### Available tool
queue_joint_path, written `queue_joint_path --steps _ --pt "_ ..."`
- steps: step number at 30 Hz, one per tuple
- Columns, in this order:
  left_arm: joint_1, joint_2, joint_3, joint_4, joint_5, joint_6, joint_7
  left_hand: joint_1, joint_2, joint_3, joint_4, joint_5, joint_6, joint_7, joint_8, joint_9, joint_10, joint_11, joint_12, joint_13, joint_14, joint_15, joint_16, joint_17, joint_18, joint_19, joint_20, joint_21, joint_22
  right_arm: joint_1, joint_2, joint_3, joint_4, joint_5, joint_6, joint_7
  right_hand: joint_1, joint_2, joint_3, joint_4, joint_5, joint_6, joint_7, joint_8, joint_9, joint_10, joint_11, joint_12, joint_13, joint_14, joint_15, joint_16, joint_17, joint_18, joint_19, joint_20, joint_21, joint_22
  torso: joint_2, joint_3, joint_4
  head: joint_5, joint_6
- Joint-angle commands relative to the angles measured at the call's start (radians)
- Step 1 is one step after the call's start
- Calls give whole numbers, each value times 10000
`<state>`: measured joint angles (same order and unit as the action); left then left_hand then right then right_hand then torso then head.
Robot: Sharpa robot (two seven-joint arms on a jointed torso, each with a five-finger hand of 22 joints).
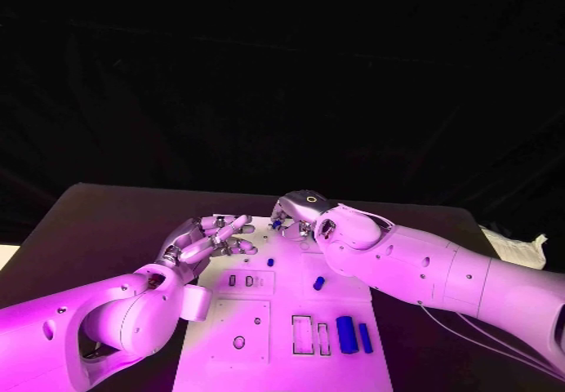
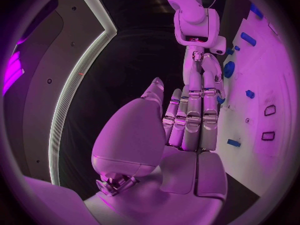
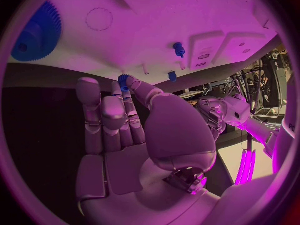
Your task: Assemble the parts on the task board
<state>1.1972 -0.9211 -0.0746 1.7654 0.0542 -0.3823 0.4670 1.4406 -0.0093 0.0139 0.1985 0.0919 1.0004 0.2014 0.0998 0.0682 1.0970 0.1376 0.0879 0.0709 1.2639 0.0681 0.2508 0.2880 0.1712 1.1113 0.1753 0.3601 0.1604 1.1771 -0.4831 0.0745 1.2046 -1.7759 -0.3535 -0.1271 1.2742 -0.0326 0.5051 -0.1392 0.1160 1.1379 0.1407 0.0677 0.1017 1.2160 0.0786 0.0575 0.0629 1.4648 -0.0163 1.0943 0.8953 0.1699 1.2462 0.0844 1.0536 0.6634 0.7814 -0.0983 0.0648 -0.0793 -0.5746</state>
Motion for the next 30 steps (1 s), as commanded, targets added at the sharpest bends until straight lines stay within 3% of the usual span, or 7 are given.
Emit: queue_joint_path --steps 1,13,30 --pt "10 29 10 -2 12 225 54 1 67 8 -49 -30 38 -4 -48 -11 79 12 -65 -11 -30 24 -69 9 97 0 -14 42 7 0 59 4 -49 -163 -127 -154 42 -95 -3 45 -28 -19 26 -41 -3 -82 -22 21 2 188 26 35 7 -159 -46 -5 53 9 21 -8 13 11 31" --pt "10 67 11 -25 12 231 49 8 69 11 -58 -30 39 -6 -53 -11 81 11 -71 -11 -31 23 -74 20 98 -1 -15 42 7 -1 253 4 -159 -312 -146 -359 18 -151 2 90 -51 -34 32 -36 0 -101 -14 29 6 201 35 126 109 -173 -28 6 134 112 8 -25 32 75 17" --pt "11 74 13 3 12 243 1 15 70 15 -71 -31 39 -7 -62 -11 83 10 -82 -12 -33 23 -82 38 98 -3 -15 43 8 0 580 -3 -703 -353 172 -502 -50 -264 3 213 -144 -105 37 -47 -4 -182 4 21 3 190 54 193 151 -174 -58 28 207 170 14 -40 45 95 -55"
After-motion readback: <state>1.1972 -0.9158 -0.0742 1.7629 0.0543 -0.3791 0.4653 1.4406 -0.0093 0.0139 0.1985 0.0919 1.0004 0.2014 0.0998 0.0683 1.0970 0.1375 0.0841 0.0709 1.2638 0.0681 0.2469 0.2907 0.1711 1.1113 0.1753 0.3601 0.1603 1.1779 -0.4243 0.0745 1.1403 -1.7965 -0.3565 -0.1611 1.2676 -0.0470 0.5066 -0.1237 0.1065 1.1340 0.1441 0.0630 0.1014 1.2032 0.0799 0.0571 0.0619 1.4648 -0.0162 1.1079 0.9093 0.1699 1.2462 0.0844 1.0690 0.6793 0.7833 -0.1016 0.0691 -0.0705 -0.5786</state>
